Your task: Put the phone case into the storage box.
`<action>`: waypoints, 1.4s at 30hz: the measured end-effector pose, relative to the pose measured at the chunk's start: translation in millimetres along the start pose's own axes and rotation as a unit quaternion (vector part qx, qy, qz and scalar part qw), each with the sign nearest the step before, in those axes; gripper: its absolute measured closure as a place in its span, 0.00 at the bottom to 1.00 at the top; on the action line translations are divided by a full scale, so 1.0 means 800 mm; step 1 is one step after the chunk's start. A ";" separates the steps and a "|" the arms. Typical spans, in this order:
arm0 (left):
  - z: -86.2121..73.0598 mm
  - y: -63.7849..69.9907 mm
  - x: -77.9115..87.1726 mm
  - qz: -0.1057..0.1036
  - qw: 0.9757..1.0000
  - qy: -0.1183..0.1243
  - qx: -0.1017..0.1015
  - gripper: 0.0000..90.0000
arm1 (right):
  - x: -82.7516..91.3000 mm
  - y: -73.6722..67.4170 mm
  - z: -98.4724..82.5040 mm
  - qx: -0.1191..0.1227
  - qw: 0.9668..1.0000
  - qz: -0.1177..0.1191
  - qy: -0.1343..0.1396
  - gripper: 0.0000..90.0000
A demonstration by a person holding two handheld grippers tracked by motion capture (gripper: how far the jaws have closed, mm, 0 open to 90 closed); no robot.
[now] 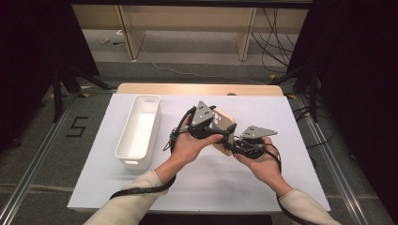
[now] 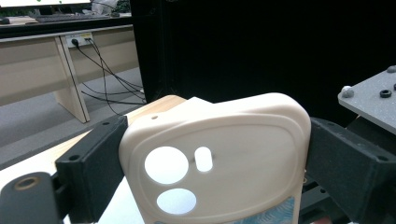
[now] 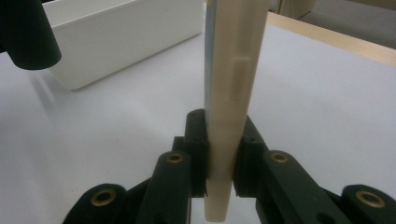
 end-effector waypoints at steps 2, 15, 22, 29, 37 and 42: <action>0.000 0.000 0.000 -0.001 1.000 -0.001 -0.001 0.11 | 0.000 0.000 0.000 -0.001 1.000 0.000 0.000 0.88; 0.003 0.001 0.002 -0.001 1.000 0.003 -0.003 0.11 | 0.000 0.000 0.002 0.004 1.000 -0.002 0.006 0.85; 0.007 0.000 0.003 0.000 1.000 0.009 -0.003 0.12 | 0.000 0.003 0.003 0.005 1.000 -0.011 0.010 0.77; 0.012 -0.007 0.007 0.007 1.000 0.015 -0.003 0.12 | -0.001 0.001 0.005 -0.004 1.000 0.001 0.021 0.50; 0.018 -0.016 0.013 0.017 1.000 0.022 -0.004 0.12 | 0.003 -0.001 0.005 0.001 0.999 0.023 0.039 0.18; 0.021 -0.020 0.016 0.022 0.999 0.025 -0.006 0.12 | 0.012 0.003 0.007 0.004 0.998 0.024 0.058 0.17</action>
Point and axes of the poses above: each handheld gripper's, and its own axes: x roughly backward along the jaws, z roughly out of its top, y roughly to its right, the point moved 6 cm from there along -x, roughly forward along the jaws, and after that the axes turned 9 degrees about y, right-handed, at the moved point
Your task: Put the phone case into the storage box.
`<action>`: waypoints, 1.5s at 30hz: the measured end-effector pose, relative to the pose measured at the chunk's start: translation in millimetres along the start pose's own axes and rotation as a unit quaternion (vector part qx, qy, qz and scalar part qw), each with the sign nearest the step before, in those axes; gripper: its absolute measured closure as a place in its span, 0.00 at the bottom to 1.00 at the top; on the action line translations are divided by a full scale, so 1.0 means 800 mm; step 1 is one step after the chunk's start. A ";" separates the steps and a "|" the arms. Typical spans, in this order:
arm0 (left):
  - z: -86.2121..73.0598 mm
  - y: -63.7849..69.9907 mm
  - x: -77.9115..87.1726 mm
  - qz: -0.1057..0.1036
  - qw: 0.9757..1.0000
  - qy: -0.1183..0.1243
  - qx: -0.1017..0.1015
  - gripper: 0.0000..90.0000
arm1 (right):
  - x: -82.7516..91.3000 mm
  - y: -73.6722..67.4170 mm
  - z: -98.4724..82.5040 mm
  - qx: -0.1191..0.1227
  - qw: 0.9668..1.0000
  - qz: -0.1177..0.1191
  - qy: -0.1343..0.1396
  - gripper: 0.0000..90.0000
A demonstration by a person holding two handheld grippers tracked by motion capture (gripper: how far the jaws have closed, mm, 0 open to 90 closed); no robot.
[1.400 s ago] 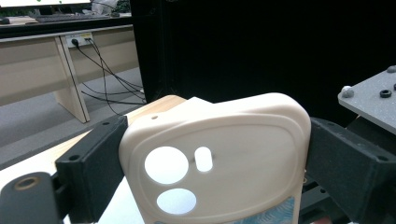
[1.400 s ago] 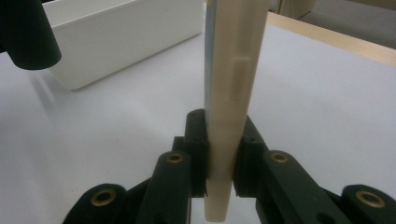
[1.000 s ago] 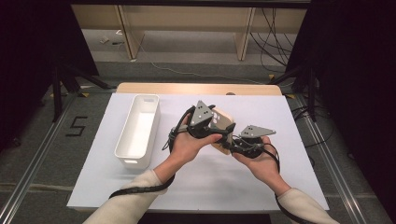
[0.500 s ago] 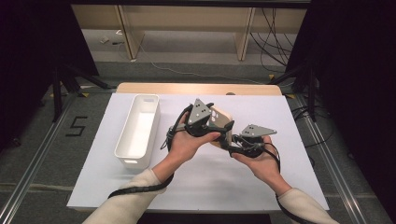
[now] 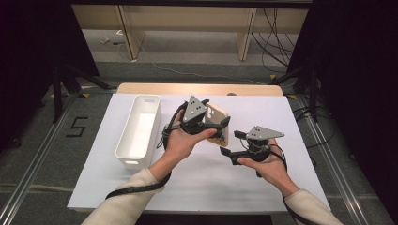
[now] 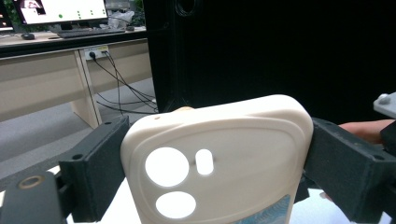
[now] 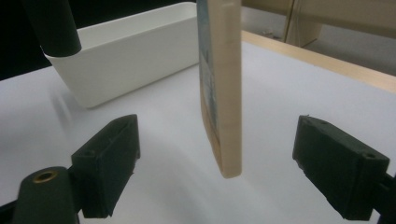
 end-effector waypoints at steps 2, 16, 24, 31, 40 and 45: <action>0.001 -0.001 0.002 0.002 1.000 0.001 -0.001 0.12 | 0.004 0.002 0.001 0.001 1.000 -0.002 0.006 0.17; 0.008 -0.015 0.011 0.020 1.000 0.001 -0.006 0.12 | 0.031 0.012 -0.001 0.012 1.000 -0.011 0.026 0.16; 0.014 -0.024 0.019 0.030 1.000 0.002 -0.009 0.12 | 0.042 0.015 -0.004 0.011 0.999 -0.019 0.031 0.15; 0.017 -0.034 0.028 0.040 0.999 0.004 -0.011 0.12 | 0.048 0.017 -0.007 0.011 0.999 -0.022 0.033 0.15; 0.022 -0.047 0.039 0.053 0.998 0.003 -0.014 0.12 | 0.054 0.019 -0.010 0.009 0.999 -0.027 0.033 0.15; 0.023 -0.053 0.042 0.059 0.998 0.002 -0.017 0.12 | 0.056 0.020 -0.011 0.008 0.999 -0.027 0.035 0.15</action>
Point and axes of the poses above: each handheld gripper's, and its own axes: x roughly backward along the jaws, z roughly out of its top, y roughly to its right, the point moved 6 cm from there along -x, roughly forward along the jaws, and after that the axes turned 9 degrees about y, right-handed, at the moved point
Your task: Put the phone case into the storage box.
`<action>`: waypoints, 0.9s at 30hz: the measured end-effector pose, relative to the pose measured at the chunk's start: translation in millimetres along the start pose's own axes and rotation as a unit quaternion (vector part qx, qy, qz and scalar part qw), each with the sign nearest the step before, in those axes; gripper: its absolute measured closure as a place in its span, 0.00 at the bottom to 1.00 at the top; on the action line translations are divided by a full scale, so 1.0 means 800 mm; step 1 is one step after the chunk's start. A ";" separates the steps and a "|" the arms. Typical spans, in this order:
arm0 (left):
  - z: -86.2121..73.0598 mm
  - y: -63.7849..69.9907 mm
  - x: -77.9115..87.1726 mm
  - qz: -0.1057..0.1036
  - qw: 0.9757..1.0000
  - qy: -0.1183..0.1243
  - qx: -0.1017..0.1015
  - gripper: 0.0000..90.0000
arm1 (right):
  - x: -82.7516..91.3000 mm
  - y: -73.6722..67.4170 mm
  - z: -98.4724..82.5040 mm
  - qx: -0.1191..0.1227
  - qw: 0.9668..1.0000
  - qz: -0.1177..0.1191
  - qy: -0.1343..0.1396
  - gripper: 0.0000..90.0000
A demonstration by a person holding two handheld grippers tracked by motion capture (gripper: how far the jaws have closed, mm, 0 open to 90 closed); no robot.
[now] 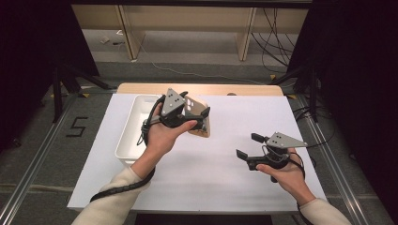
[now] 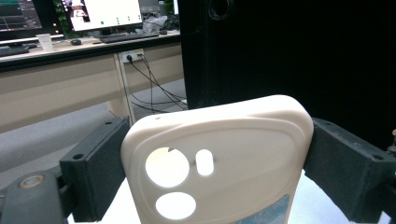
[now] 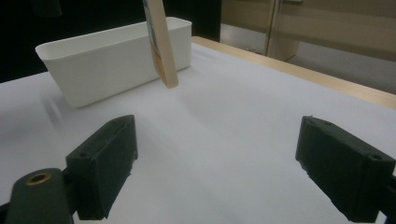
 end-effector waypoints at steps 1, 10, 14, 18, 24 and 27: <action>0.000 -0.001 0.000 0.001 1.000 0.000 -0.001 0.12 | 0.000 0.000 0.000 0.001 1.000 0.000 0.001 0.15; 0.006 -0.011 0.004 0.008 1.000 -0.001 -0.003 0.12 | 0.005 0.002 -0.002 -0.001 1.000 -0.001 0.003 0.15; 0.008 -0.017 0.006 0.012 1.000 -0.002 -0.002 0.12 | 0.006 0.002 -0.003 -0.001 1.000 -0.001 0.001 0.15; 0.011 -0.023 0.008 0.017 1.000 -0.002 -0.003 0.12 | 0.006 0.003 -0.004 -0.002 1.000 -0.001 0.002 0.15; 0.015 -0.032 0.011 0.023 1.000 -0.003 -0.004 0.12 | 0.006 0.004 -0.005 -0.001 1.000 -0.002 0.000 0.16; 0.017 -0.036 0.013 0.027 1.000 -0.002 -0.006 0.12 | 0.006 0.004 -0.005 -0.001 1.000 -0.002 -0.001 0.16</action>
Point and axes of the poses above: each handheld gripper's, and its own axes: x roughly backward along the jaws, z roughly out of its top, y roughly to its right, the point moved 6 cm from there along -x, roughly forward along the jaws, and after that the axes turned 9 degrees about y, right-handed, at the moved point
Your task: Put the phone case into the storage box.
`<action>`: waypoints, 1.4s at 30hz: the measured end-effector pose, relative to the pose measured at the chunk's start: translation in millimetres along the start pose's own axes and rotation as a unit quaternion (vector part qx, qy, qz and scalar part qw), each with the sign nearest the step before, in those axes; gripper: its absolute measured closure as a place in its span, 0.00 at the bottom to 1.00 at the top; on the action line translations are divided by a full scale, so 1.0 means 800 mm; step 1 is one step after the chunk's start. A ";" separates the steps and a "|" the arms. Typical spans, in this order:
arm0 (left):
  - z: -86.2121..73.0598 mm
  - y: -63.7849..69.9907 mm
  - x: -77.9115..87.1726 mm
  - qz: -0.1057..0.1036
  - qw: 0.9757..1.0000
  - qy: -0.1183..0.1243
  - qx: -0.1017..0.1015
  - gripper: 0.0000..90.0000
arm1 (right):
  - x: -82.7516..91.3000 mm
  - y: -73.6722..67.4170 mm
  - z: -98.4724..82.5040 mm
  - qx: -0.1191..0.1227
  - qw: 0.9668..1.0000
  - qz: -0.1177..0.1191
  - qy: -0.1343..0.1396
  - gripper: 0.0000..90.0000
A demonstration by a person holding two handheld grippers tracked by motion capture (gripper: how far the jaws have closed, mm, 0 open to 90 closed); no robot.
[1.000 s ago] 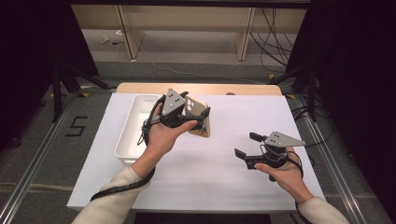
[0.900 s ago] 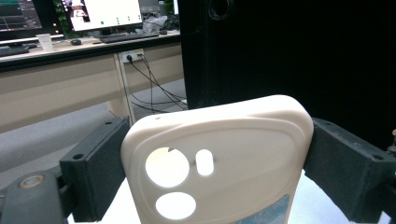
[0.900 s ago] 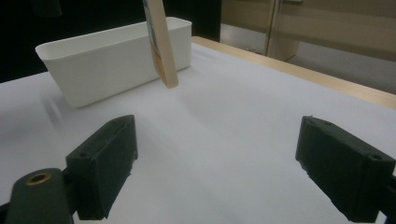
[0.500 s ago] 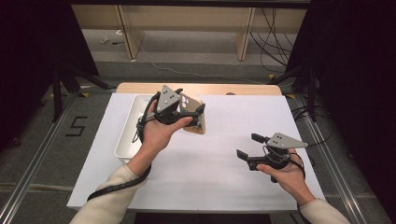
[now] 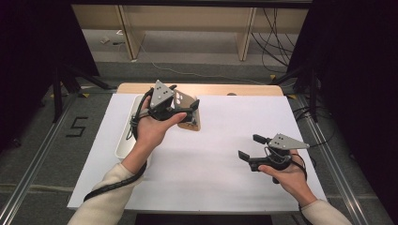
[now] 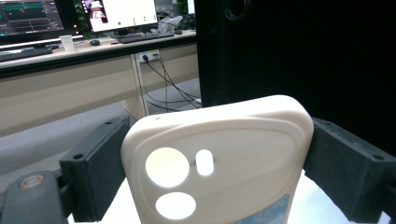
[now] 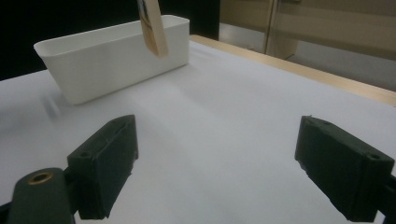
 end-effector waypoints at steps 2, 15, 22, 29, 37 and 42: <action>0.002 -0.003 0.001 0.001 1.000 0.001 -0.001 0.12 | 0.001 0.000 0.000 0.000 1.000 -0.001 -0.002 0.16; 0.011 -0.023 0.008 0.016 1.000 0.007 -0.018 0.12 | 0.000 0.000 -0.002 0.002 1.000 -0.001 -0.001 0.16; 0.011 -0.031 0.010 0.019 1.000 0.005 -0.013 0.12 | 0.000 0.000 -0.003 0.004 1.000 0.001 -0.004 0.16; 0.015 -0.041 0.014 0.028 0.999 0.007 -0.014 0.12 | -0.001 0.000 -0.003 0.004 1.000 0.001 -0.003 0.16; 0.020 -0.053 0.020 0.039 0.999 0.012 -0.014 0.12 | 0.000 -0.001 -0.003 0.003 1.000 0.003 -0.003 0.16; 0.021 -0.060 0.024 0.050 0.999 0.011 -0.009 0.12 | 0.000 -0.001 -0.003 0.003 1.000 0.003 -0.004 0.16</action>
Point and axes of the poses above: each handheld gripper's, and its own axes: x roughly backward along the jaws, z roughly out of its top, y roughly to its right, the point moved 6 cm from there along -x, roughly forward along the jaws, and after that the axes turned 9 degrees about y, right-handed, at the moved point
